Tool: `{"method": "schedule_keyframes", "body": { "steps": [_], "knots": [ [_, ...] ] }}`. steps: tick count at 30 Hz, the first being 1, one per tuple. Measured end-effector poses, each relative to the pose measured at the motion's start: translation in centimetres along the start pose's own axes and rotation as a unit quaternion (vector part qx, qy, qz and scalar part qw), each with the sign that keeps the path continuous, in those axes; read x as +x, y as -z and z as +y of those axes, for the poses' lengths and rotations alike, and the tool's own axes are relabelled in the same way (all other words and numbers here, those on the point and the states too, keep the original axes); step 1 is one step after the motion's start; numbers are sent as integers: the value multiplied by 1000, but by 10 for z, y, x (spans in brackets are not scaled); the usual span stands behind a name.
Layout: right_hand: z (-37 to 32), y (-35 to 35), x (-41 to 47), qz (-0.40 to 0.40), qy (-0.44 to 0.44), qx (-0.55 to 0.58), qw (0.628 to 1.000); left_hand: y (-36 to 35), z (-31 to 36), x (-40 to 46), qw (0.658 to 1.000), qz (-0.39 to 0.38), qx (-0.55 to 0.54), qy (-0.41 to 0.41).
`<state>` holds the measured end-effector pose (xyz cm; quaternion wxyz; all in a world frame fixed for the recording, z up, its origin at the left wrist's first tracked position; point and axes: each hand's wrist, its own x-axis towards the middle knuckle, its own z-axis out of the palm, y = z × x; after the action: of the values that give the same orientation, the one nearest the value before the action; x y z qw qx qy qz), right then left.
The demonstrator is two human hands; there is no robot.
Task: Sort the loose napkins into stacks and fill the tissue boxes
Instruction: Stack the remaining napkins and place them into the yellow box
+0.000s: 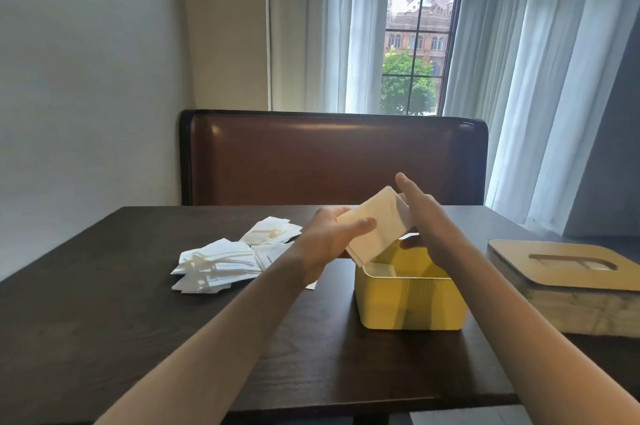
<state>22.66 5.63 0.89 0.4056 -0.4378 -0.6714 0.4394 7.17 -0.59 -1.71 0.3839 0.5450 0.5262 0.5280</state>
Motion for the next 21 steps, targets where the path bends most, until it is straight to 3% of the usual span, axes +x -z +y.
{"method": "schedule_keyframes", "body": {
  "steps": [3,9,16,21],
  "knots": [
    [10,9,2,-47,12,-7,999,-6,-1,8,999,15,-24,35],
    [23,27,14,-49,28,14,998,-20,5,17,986,-109,-71,107],
    [39,39,24,-69,-2,33,997,-40,-4,41,983,-68,-104,137],
    [53,60,38,-55,-8,-76,996,-54,-7,57,977,-88,-70,182]
  ]
}}
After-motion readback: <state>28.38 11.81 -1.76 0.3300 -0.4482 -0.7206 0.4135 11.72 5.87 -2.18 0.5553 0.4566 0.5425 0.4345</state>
